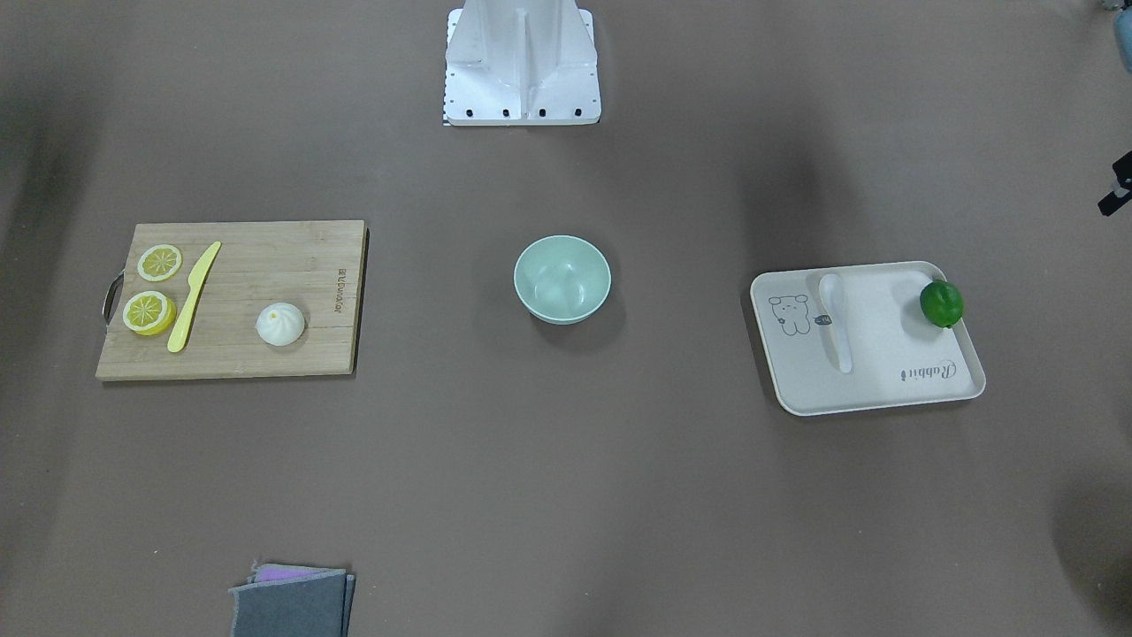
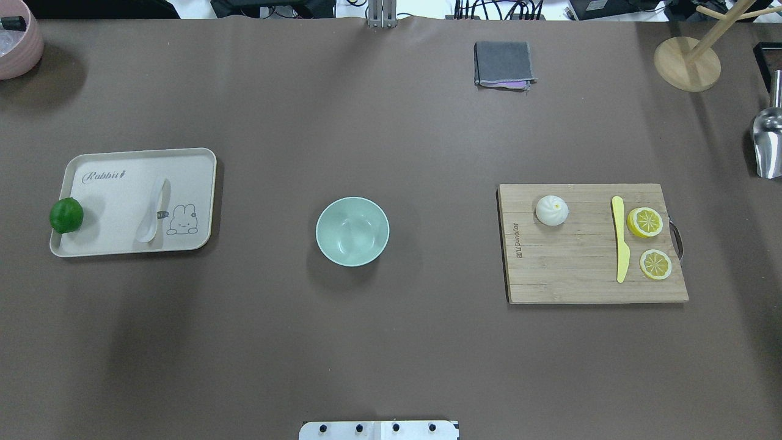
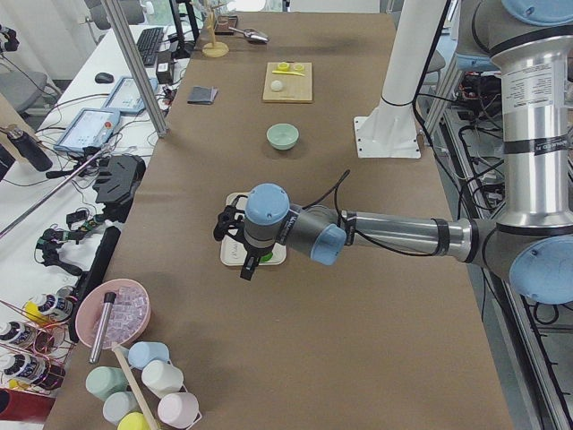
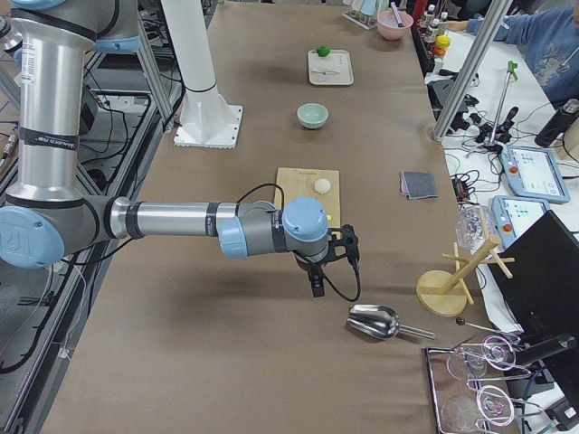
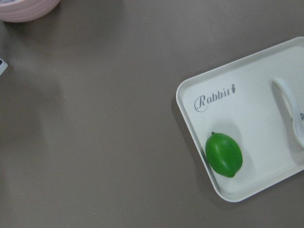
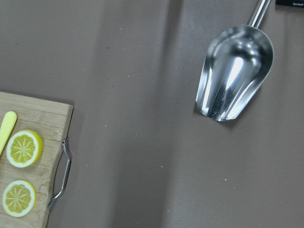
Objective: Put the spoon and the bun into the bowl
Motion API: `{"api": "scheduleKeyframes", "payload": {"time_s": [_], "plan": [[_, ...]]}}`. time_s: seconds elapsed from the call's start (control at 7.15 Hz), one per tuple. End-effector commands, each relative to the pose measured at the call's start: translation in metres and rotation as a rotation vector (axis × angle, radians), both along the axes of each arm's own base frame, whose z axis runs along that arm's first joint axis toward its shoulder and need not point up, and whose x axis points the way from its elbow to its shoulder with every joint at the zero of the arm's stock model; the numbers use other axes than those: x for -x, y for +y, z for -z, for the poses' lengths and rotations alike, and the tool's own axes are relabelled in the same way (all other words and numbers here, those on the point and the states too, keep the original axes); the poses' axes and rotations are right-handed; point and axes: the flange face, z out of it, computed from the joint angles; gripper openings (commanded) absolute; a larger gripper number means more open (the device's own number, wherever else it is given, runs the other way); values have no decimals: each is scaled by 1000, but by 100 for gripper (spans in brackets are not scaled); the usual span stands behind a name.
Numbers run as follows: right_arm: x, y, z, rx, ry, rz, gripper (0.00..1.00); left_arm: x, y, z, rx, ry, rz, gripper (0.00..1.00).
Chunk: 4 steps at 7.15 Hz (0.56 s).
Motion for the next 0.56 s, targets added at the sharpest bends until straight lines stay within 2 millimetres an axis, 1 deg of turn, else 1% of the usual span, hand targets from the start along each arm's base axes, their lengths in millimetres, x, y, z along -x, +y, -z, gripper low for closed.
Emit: {"api": "scheduleKeyframes", "payload": {"time_s": [0.0,0.14,0.28,0.42], "plan": [[29,-6,21,2,-32,-18,100,-79,-39,51,110,38,29,98],[64,-13,37,8,-57,-25,100,-133,-47,65,128,-3,19,98],[95,-16,53,9,-90,-32,99,-188,-58,76,150,-59,64,98],[116,-15,59,12,-95,-29,99,-246,-57,72,142,-111,30,98]]}}
